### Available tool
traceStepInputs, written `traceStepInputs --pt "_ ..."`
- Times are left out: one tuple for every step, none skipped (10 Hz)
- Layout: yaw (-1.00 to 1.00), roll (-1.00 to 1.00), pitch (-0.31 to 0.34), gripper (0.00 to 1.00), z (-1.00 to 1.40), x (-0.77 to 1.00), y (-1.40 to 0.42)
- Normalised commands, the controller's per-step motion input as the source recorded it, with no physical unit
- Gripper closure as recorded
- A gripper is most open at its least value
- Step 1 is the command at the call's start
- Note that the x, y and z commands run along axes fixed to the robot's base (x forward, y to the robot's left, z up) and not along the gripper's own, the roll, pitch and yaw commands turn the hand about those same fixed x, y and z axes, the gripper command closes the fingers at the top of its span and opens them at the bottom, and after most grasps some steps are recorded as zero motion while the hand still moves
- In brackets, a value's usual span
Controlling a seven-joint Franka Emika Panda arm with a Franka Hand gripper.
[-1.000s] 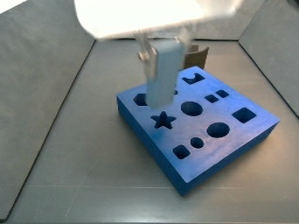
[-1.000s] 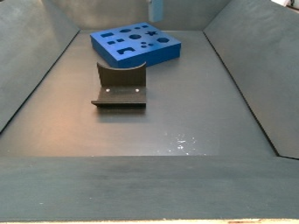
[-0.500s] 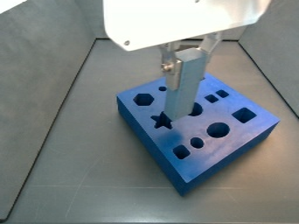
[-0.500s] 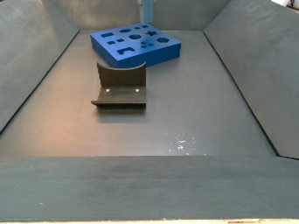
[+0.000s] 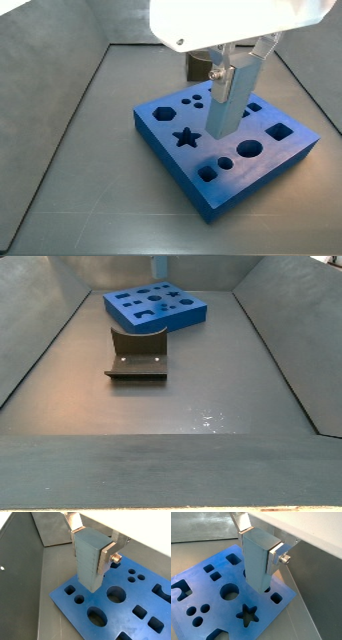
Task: Pick up the rectangle object. Move up. Place the rectangle object on the fixture. Regrasp the rectangle object. Move to above the board. Insert the rectangle object.
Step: Insert the rectangle object.
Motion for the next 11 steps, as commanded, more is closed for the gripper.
traceStepInputs --pt "0.39 -0.10 0.260 1.00 -0.37 0.90 -0.11" --pt "0.39 -0.17 0.269 1.00 -0.44 0.89 -0.15" --pt "0.37 -0.21 0.280 1.00 -0.46 0.90 -0.16" --pt "0.32 -0.20 0.314 1.00 -0.46 0.92 -0.15" --pt "0.09 0.00 0.449 1.00 0.00 0.49 -0.04" --pt "0.00 -0.02 0.066 1.00 0.00 0.09 0.00" --pt "0.00 0.00 0.874 1.00 0.13 0.71 0.00" --pt "0.00 0.00 0.000 1.00 0.00 0.02 0.00" --pt "0.00 -0.16 0.251 1.00 0.11 0.23 0.07" --pt "0.00 -0.44 0.511 1.00 0.61 0.66 0.02" --pt "0.00 -0.23 0.823 1.00 0.67 0.67 0.00"
